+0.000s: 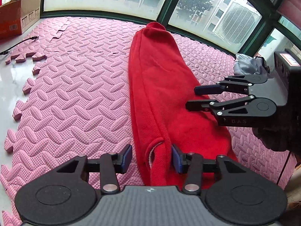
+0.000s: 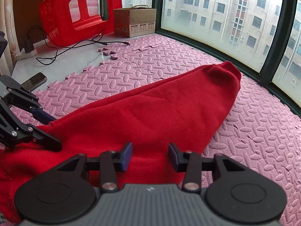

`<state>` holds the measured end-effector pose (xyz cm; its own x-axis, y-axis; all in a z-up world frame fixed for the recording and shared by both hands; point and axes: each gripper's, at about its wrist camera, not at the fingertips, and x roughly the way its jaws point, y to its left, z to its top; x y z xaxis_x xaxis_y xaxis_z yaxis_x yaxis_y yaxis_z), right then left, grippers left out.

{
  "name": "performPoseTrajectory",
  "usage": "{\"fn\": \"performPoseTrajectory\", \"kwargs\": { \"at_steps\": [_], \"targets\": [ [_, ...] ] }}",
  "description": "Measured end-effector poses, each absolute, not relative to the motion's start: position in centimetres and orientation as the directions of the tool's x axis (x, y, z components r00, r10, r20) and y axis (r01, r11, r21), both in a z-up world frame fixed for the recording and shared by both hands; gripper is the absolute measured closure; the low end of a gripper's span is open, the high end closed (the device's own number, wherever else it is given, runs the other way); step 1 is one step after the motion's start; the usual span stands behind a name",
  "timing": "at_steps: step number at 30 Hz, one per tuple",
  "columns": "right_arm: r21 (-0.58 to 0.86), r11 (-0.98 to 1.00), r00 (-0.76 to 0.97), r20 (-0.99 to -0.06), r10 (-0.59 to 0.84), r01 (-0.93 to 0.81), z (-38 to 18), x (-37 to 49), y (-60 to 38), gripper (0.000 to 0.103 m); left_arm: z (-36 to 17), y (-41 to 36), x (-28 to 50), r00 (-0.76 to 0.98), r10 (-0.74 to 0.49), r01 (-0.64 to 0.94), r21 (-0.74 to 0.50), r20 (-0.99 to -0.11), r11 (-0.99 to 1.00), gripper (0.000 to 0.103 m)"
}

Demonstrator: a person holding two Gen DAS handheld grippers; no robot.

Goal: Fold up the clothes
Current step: 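Open the right tool to release the cuff and pull it away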

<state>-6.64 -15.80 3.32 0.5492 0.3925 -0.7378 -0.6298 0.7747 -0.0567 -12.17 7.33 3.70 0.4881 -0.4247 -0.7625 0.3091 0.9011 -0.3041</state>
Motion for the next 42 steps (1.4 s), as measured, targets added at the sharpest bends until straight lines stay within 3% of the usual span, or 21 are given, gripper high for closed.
{"fn": "performPoseTrajectory", "kwargs": {
  "at_steps": [6, 14, 25, 32, 42],
  "targets": [
    [-0.001, 0.720, 0.507, -0.712, 0.486, -0.694, 6.8, -10.4, -15.6, 0.061, 6.9, 7.4, -12.8, 0.560, -0.421, 0.323, -0.279, -0.714, 0.904, 0.056],
    [-0.015, 0.638, 0.451, -0.721, 0.527, -0.770, 6.2, -15.8, -12.5, 0.061, 7.1, 5.2, -14.3, 0.542, -0.472, 0.406, -0.275, -0.695, 0.871, 0.056],
    [0.006, 0.694, 0.478, -0.720, 0.503, -0.720, 2.8, -16.5, -12.1, 0.061, 4.6, 4.7, -14.4, 0.531, -0.424, 0.405, -0.219, -0.734, 0.887, 0.057],
    [0.051, 0.740, 0.512, -0.690, 0.511, -0.670, 4.7, -17.8, -14.2, 0.061, 4.6, 4.6, -15.0, 0.548, -0.409, 0.403, -0.198, -0.730, 0.893, 0.057],
    [0.115, 0.774, 0.475, -0.731, 0.490, -0.622, 3.0, -18.7, -15.4, 0.061, 4.2, 5.1, -15.7, 0.564, -0.400, 0.397, -0.188, -0.723, 0.899, 0.057]
  ]
}}
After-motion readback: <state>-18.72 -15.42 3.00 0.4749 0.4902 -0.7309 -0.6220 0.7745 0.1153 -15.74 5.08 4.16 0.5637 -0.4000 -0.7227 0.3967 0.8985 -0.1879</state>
